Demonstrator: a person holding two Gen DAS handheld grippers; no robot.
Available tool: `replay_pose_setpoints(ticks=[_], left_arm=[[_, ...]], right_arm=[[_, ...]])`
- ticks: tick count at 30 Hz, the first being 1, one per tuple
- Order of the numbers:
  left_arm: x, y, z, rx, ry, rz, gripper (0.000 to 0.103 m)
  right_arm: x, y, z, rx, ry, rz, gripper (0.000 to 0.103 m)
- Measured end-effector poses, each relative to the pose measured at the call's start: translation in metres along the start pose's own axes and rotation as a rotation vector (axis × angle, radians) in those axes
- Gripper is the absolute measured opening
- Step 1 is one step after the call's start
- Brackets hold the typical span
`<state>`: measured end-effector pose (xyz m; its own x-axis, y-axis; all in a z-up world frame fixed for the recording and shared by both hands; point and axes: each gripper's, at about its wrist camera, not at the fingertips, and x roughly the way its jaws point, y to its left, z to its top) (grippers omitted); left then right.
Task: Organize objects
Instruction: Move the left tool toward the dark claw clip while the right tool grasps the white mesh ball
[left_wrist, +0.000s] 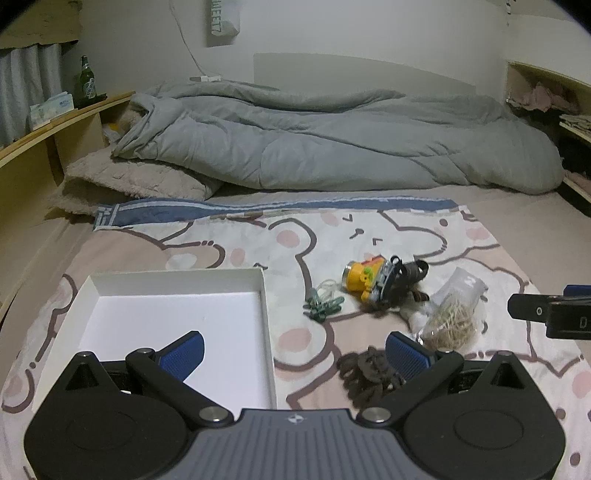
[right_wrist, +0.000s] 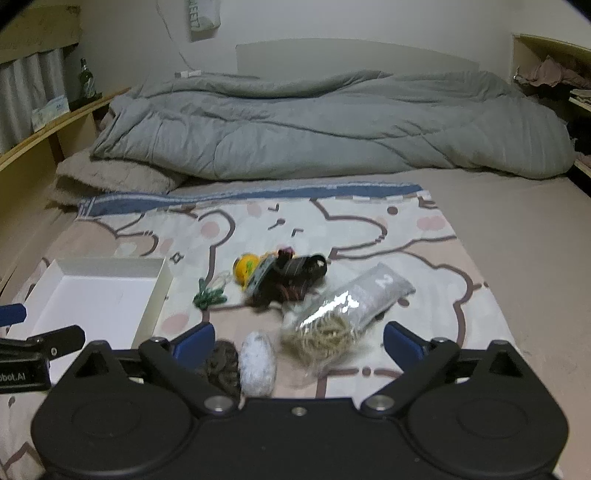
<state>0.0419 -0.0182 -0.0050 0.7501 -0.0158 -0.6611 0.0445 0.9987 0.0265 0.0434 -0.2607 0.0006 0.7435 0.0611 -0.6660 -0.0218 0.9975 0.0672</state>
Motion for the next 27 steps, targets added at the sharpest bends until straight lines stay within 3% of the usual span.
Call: replay_pose_setpoints(ticks=[8, 15, 19, 23, 27], left_arm=[[0.027, 0.002, 0.011, -0.048, -0.013, 0.029, 0.103], [0.043, 0.003, 0.011, -0.107, 0.001, 0.017, 0.103], [0.057, 0.008, 0.012, -0.136, 0.055, 0.011, 0.103], [0.070, 0.018, 0.009, -0.231, 0.120, 0.008, 0.103], [0.081, 0.023, 0.006, -0.297, 0.178, -0.055, 0.103]], right_arm=[[0.027, -0.007, 0.012, 0.070, -0.001, 0.070, 0.090], [0.062, -0.007, 0.010, 0.084, 0.083, 0.142, 0.076], [0.095, -0.010, 0.005, 0.112, 0.159, 0.150, 0.058], [0.123, -0.013, -0.005, 0.165, 0.256, 0.166, 0.051], [0.136, -0.006, -0.011, 0.165, 0.319, 0.193, 0.048]])
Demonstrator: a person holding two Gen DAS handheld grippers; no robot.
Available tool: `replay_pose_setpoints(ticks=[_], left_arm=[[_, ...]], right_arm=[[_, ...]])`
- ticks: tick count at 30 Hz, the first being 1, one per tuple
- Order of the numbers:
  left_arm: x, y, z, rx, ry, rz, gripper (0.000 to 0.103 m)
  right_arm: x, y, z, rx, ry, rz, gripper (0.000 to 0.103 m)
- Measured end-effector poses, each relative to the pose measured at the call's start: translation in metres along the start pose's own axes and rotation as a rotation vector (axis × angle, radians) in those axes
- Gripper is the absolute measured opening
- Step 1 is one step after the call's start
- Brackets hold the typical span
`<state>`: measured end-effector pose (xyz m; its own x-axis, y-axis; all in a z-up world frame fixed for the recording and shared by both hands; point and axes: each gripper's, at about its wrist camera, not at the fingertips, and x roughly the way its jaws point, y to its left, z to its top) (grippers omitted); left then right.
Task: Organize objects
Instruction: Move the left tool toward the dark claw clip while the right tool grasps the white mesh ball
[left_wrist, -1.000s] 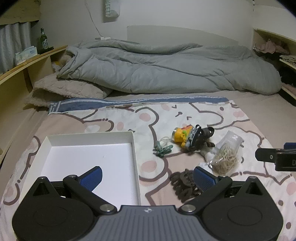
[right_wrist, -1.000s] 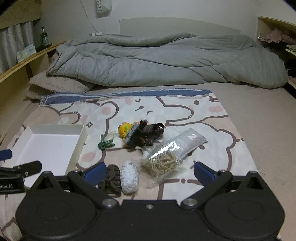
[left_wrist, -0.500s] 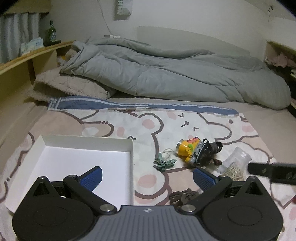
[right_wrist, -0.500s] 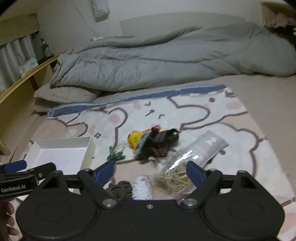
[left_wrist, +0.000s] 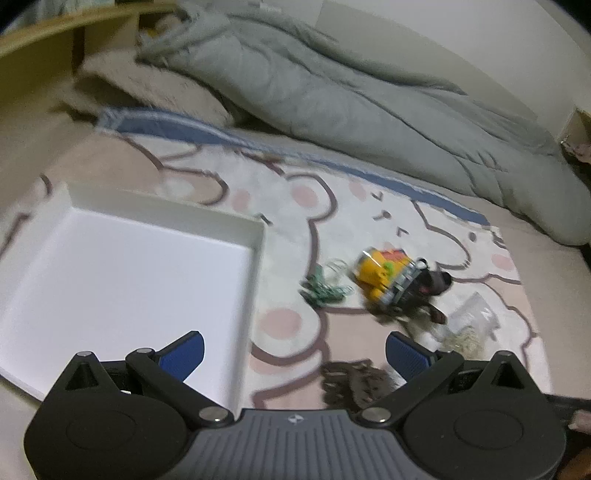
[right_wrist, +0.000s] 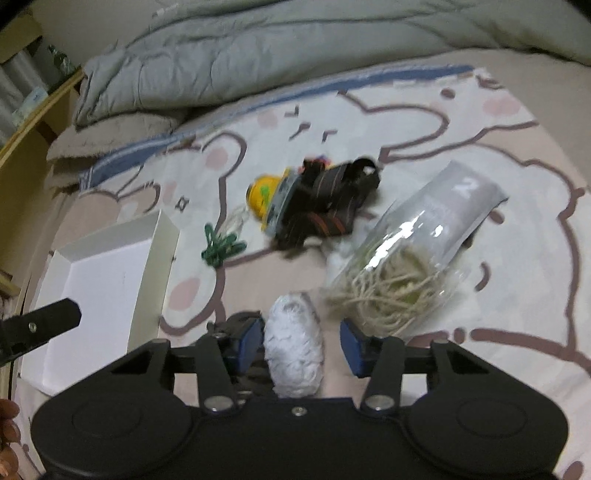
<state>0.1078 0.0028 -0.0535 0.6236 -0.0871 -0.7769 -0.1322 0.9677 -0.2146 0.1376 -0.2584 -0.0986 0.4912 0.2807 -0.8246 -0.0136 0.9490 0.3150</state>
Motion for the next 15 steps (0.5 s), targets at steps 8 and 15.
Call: replay_pose_setpoints(ticks=[8, 15], left_arm=[[0.020, -0.009, -0.005, -0.029, 0.089, -0.134, 0.083], [0.044, -0.023, -0.011, -0.049, 0.166, -0.152, 0.076]], right_arm=[[0.032, 0.009, -0.008, -0.044, 0.104, 0.006, 0.044], [0.039, 0.007, -0.011, -0.055, 0.136, 0.002, 0.032]])
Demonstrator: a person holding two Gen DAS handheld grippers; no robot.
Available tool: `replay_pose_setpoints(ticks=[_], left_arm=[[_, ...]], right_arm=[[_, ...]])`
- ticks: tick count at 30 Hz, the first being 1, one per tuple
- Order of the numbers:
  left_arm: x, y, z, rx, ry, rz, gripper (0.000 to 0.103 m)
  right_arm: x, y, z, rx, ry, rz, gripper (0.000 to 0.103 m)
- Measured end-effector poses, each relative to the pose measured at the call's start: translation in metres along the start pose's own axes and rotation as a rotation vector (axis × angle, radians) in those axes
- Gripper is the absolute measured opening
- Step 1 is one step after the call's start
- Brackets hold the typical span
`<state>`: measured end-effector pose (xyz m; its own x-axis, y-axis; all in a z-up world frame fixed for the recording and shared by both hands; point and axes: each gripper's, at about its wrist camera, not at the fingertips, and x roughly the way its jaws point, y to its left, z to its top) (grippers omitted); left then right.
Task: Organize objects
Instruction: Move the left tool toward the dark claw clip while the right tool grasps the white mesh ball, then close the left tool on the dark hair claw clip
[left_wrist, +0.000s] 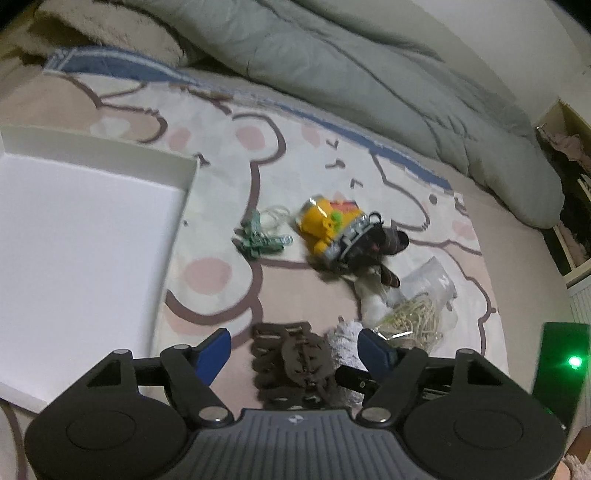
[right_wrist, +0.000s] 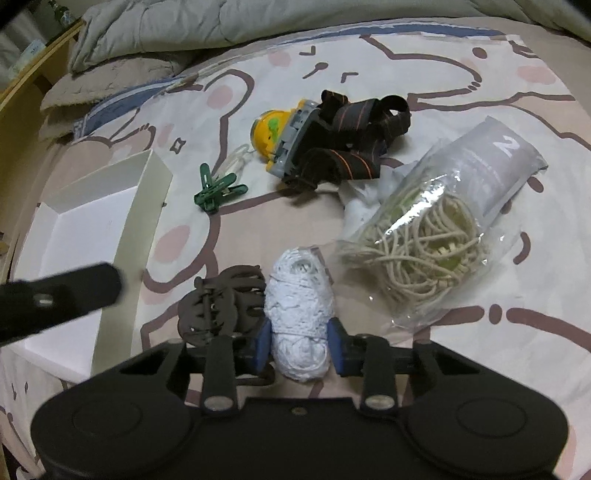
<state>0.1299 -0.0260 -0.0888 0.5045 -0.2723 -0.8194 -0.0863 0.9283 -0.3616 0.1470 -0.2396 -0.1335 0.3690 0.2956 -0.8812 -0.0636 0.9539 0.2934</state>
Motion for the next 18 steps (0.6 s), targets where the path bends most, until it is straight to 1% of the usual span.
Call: replay_pose_setpoints(ticks=[4, 7, 12, 18], left_arm=[[0.015, -0.006, -0.002, -0.014, 0.031, 0.008, 0.076], [0.026, -0.013, -0.006, 0.008, 0.038, 0.043, 0.077], [0.044, -0.020, -0.009, 0.032, 0.048, 0.092, 0.077], [0.065, -0.022, -0.012, 0.018, 0.086, 0.136, 0.076]], right_arm=[[-0.006, -0.001, -0.004, -0.020, 0.002, -0.004, 0.029], [-0.011, -0.003, -0.008, -0.034, 0.011, -0.016, 0.029], [-0.021, -0.013, -0.015, -0.041, 0.028, -0.006, 0.028], [-0.028, -0.027, -0.025, -0.018, 0.062, 0.019, 0.028]])
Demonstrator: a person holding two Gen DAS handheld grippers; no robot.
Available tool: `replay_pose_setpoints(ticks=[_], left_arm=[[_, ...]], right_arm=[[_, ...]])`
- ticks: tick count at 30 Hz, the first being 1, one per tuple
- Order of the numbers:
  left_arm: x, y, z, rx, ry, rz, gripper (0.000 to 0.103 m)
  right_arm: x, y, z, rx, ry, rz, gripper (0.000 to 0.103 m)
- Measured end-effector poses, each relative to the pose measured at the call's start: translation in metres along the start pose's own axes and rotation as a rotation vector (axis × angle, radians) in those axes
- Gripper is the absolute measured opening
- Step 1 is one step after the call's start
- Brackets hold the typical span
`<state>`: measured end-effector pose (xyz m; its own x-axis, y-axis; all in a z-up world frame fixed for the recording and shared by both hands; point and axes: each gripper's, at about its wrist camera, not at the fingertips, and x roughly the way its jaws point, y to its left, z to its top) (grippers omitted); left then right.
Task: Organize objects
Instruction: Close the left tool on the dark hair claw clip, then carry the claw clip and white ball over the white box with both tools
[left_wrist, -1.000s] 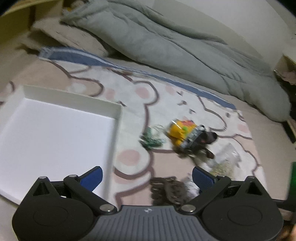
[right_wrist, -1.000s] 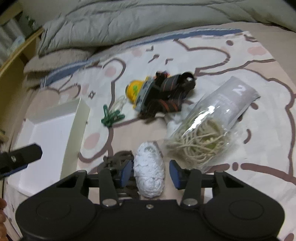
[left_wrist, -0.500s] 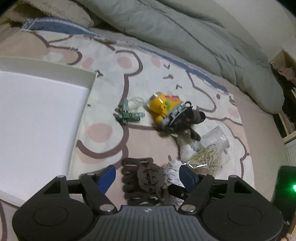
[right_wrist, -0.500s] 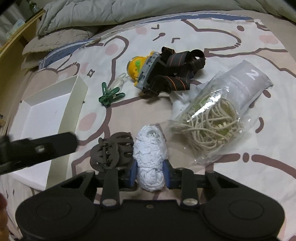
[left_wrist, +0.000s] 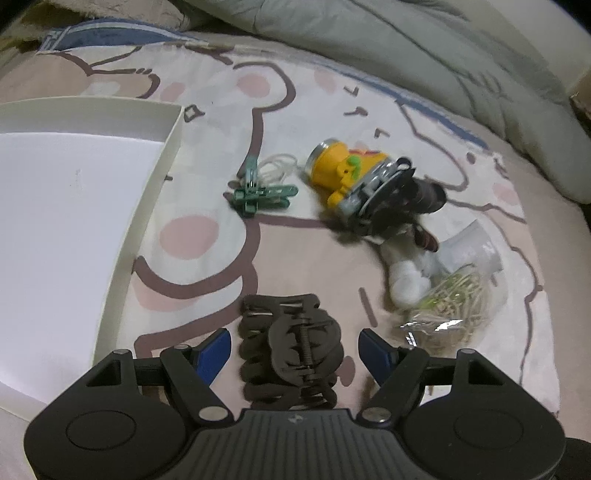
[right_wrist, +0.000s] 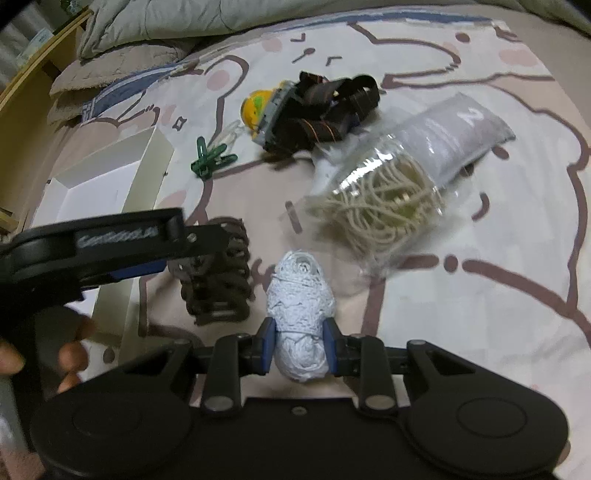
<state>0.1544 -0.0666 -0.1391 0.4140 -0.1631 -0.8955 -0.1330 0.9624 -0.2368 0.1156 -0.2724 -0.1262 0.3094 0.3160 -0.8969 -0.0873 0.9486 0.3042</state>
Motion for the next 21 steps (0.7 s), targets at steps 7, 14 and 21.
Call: replay_pose_setpoints(ticks=[7, 14, 21], left_arm=[[0.007, -0.012, -0.004, 0.098, 0.013, 0.051, 0.060], [-0.001, -0.012, -0.002, 0.128, -0.008, 0.050, 0.048], [-0.022, -0.009, 0.003, 0.143, -0.063, 0.020, 0.047]], right_arm=[[0.011, -0.008, 0.000, 0.044, 0.023, 0.031, 0.036], [0.015, -0.007, 0.002, 0.048, 0.030, 0.023, 0.033], [-0.012, -0.005, 0.008, 0.025, -0.077, -0.012, 0.029]])
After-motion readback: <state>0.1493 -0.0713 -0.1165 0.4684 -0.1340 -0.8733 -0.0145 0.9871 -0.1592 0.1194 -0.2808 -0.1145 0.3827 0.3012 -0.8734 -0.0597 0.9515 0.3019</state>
